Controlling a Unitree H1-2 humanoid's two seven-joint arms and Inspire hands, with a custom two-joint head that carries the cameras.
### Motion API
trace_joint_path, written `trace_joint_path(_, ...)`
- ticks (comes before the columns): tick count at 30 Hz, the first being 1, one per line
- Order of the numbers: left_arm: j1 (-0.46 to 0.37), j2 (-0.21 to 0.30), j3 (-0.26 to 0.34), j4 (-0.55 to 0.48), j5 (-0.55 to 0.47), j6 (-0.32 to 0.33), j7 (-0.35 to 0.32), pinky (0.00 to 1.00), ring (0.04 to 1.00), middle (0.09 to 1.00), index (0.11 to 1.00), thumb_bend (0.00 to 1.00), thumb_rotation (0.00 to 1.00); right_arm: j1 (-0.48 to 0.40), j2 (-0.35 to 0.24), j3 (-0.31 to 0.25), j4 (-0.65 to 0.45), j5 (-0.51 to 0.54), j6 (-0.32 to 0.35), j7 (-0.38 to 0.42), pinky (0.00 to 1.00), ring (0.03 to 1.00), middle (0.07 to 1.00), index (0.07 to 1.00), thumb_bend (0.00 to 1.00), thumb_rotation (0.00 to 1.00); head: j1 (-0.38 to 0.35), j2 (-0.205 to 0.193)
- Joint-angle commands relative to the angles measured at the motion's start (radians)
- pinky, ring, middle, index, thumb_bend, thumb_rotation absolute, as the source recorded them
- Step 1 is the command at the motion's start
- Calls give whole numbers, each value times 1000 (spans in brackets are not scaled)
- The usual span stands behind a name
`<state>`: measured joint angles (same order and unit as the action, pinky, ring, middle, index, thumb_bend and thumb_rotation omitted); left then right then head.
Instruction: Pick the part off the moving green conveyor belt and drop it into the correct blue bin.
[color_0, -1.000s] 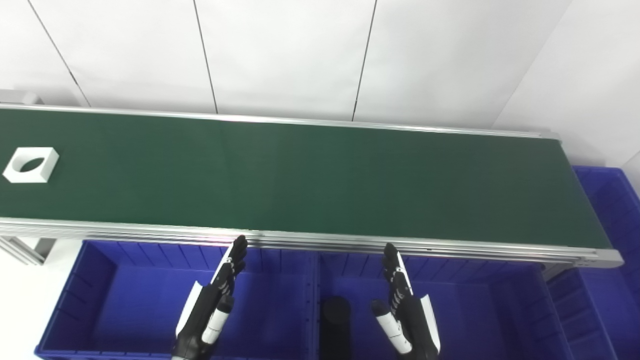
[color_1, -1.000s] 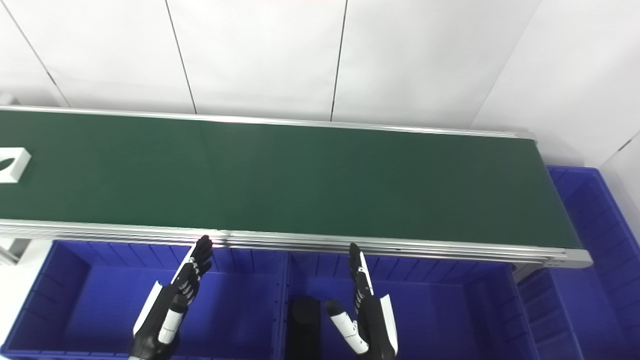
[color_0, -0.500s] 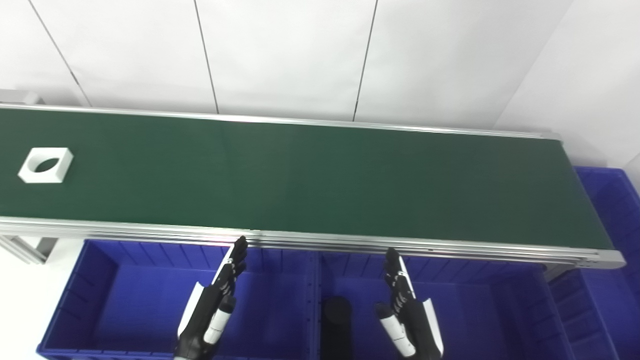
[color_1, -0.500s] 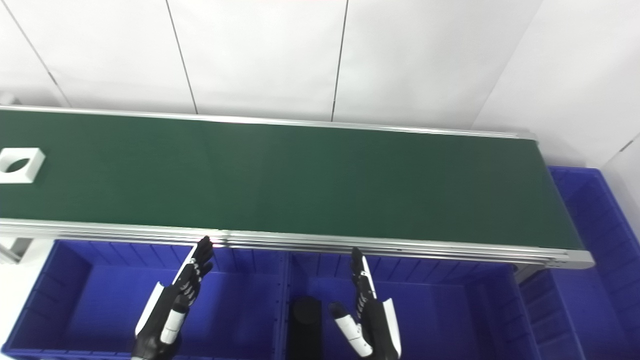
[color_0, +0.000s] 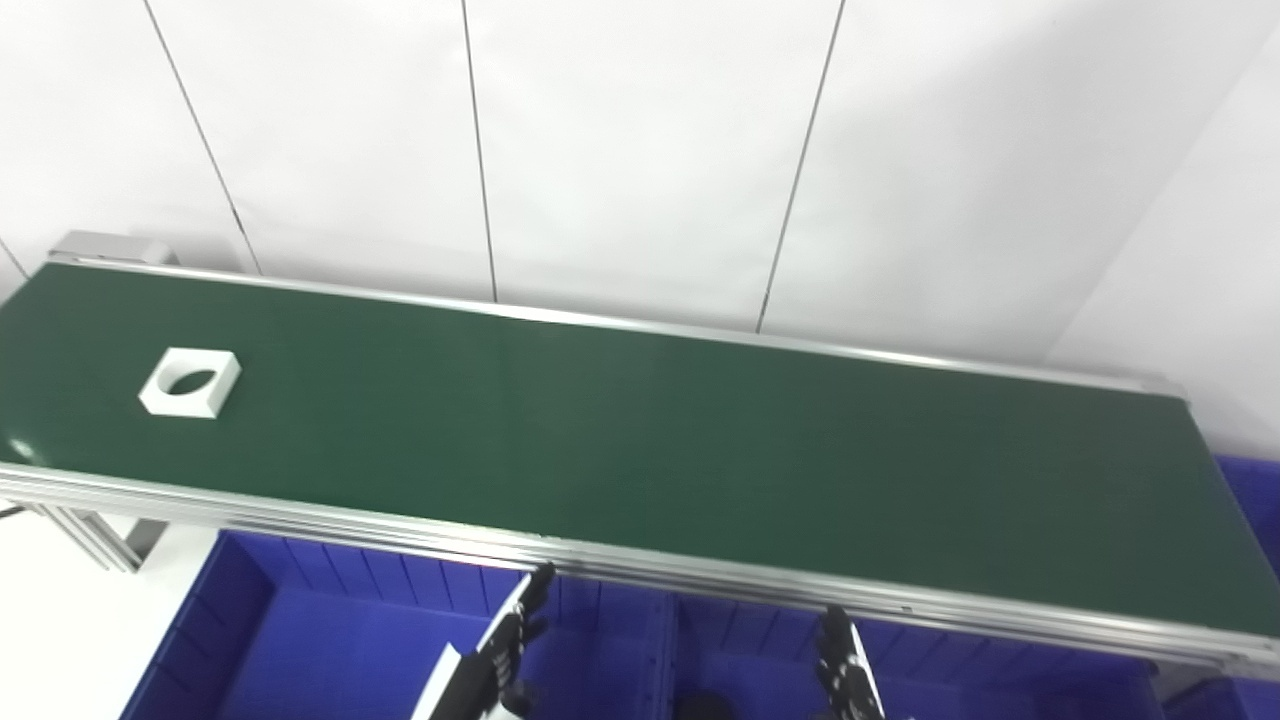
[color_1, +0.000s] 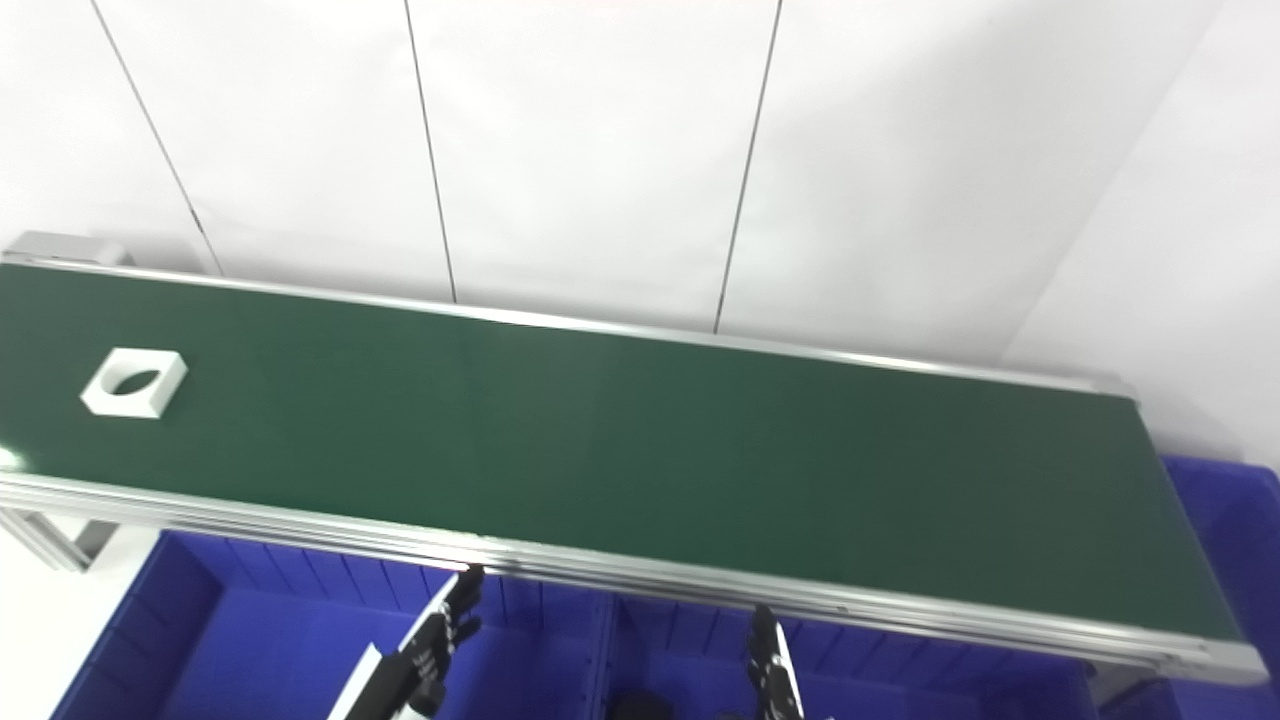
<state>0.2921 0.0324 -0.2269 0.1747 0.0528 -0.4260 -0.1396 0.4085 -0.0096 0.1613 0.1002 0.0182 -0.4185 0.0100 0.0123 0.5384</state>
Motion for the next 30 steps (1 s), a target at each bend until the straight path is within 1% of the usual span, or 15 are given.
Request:
trace_joint_path(1, -18, 0, -8, -14, 8, -44, 20, 955, 1000, 1000, 962, 826, 918, -3, 8, -8, -17, 9, -51, 19, 1000, 1000, 1000, 1000, 727, 799, 13, -11)
trace_joint_path(2, -19, 1, -10, -11, 10, -44, 24, 952, 1000, 1000, 960, 827, 917, -3, 10, -11, -16, 9, -51, 21, 1000, 1000, 1000, 1000, 720, 801, 13, -11)
trace_joint_path(3, -21, 3, -13, -6, 12, -44, 28, 950, 1000, 1000, 960, 828, 917, -4, 9, -12, -13, 5, -51, 22, 1000, 1000, 1000, 1000, 716, 803, 22, -22)
trace_joint_path(7, -30, 14, -30, 6, 28, -44, 47, 952, 998, 996, 956, 820, 905, -7, 11, -19, -6, -11, -51, 17, 1000, 1000, 1000, 1000, 707, 819, 44, -38)
trace_joint_path(10, -35, 23, -45, 10, 42, -44, 70, 938, 987, 989, 954, 805, 910, -7, 13, -22, -4, -17, -51, 14, 1000, 1000, 1000, 1000, 695, 831, 44, -38)
trace_joint_path(11, -37, 25, -50, 12, 45, -44, 77, 938, 987, 989, 953, 804, 910, -7, 14, -25, -3, 0, -51, 29, 1000, 1000, 1000, 1000, 694, 832, 65, -51)
trace_joint_path(13, -39, 28, -58, 16, 48, -44, 88, 952, 989, 985, 949, 800, 892, -8, 16, -29, -1, 19, -51, 47, 1000, 1000, 1000, 1000, 690, 799, 75, -57)
trace_joint_path(16, -41, 31, -67, 22, 43, -44, 98, 941, 985, 981, 943, 809, 875, -8, 20, -37, 1, 27, -51, 58, 1000, 1000, 1000, 1000, 678, 811, 82, -60)
trace_joint_path(18, -44, 35, -77, 23, 52, -44, 111, 942, 983, 977, 941, 804, 870, -11, 20, -43, 5, 31, -51, 69, 1000, 1000, 1000, 1000, 682, 818, 114, -71)
trace_joint_path(21, -48, 39, -90, 25, 51, -44, 122, 938, 979, 971, 939, 793, 858, -11, 21, -52, 6, 40, -51, 91, 1000, 1000, 1000, 1000, 676, 826, 133, -76)
trace_joint_path(23, -49, 43, -97, 27, 54, -44, 132, 922, 970, 965, 933, 791, 845, -12, 24, -60, 9, 52, -51, 106, 1000, 1000, 1000, 1000, 626, 822, 141, -79)
trace_joint_path(26, -51, 46, -107, 28, 58, -44, 149, 914, 961, 957, 926, 791, 838, -13, 32, -73, 14, 62, -51, 125, 1000, 1000, 1000, 1000, 618, 824, 147, -85)
trace_joint_path(30, -56, 49, -118, 35, 49, -44, 162, 908, 959, 957, 922, 787, 816, -13, 39, -86, 16, 61, -51, 142, 1000, 1000, 1000, 1000, 569, 868, 150, -90)
